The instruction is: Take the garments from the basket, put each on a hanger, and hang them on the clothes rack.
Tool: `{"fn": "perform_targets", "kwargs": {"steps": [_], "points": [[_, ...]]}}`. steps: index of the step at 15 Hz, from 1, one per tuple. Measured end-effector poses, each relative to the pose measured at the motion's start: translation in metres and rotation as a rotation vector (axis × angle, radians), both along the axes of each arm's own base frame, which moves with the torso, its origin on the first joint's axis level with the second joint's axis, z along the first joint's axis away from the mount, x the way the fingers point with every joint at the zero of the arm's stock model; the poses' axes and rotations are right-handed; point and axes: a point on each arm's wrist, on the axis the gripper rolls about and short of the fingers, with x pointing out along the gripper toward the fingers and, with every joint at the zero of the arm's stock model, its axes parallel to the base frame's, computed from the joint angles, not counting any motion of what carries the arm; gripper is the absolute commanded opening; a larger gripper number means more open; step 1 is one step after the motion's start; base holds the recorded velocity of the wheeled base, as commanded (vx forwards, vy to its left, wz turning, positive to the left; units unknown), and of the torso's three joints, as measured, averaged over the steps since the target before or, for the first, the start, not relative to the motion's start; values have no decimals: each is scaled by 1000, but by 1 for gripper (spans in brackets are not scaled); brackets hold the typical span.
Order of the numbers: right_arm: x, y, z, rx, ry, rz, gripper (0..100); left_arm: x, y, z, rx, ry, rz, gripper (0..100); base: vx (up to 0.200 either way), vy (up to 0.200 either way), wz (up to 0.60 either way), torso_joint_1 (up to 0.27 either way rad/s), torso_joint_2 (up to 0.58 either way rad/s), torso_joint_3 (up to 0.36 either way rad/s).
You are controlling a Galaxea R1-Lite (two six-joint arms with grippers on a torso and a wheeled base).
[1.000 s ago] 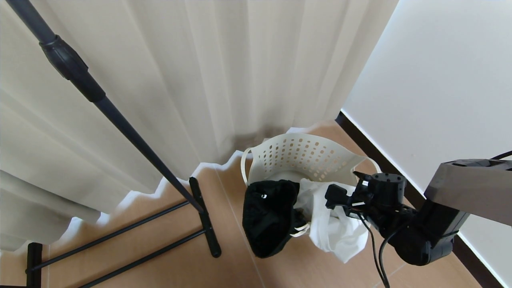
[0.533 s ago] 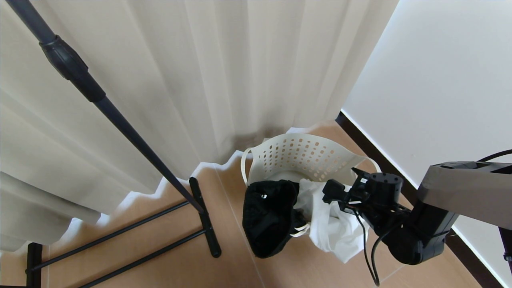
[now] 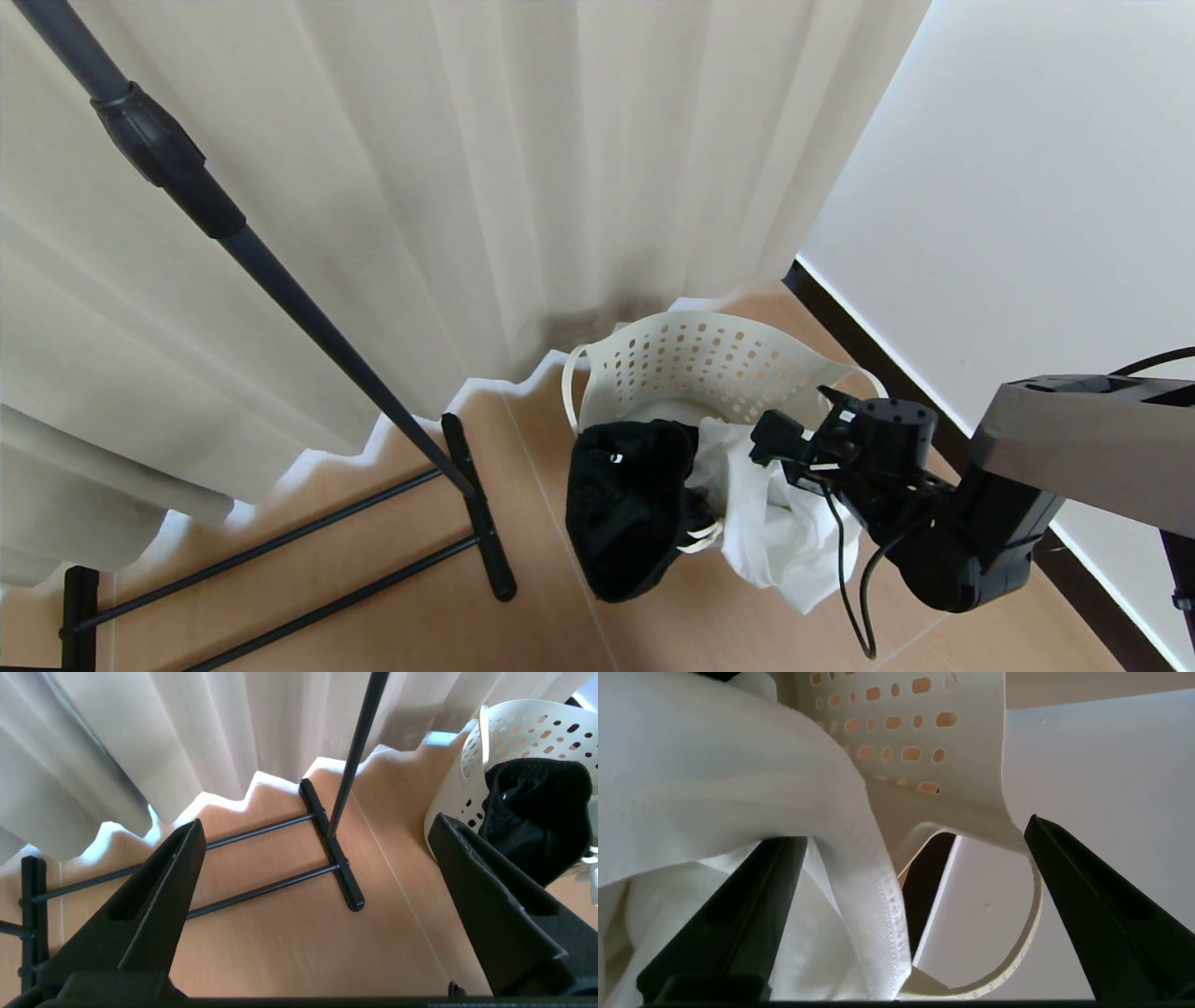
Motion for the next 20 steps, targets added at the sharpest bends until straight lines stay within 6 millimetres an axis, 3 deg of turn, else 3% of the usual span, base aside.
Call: {"fn": "perform_targets", "kwargs": {"steps": [2,3,11,14,16,20], "points": [[1,2,2,9,-27,2,100,0,0,0,0,0,0,100,0,0,0,0,0,0],[1,3,2,8,-26,3,0,0,0,0,0,0,0,100,0,0,0,0,0,0],[-2,4,0,7,-18,6,0,0,0,0,0,0,0,100,0,0,0,0,0,0],[-5,4,10,46,-82,4,0,0,0,0,0,0,0,100,0,0,0,0,0,0],[-21,6,25,86,-137,19,0,0,0,0,0,0,0,100,0,0,0,0,0,0],[-83,6,68,144,-176,56,0,0,0,0,0,0,0,100,0,0,0,0,0,0]]}}
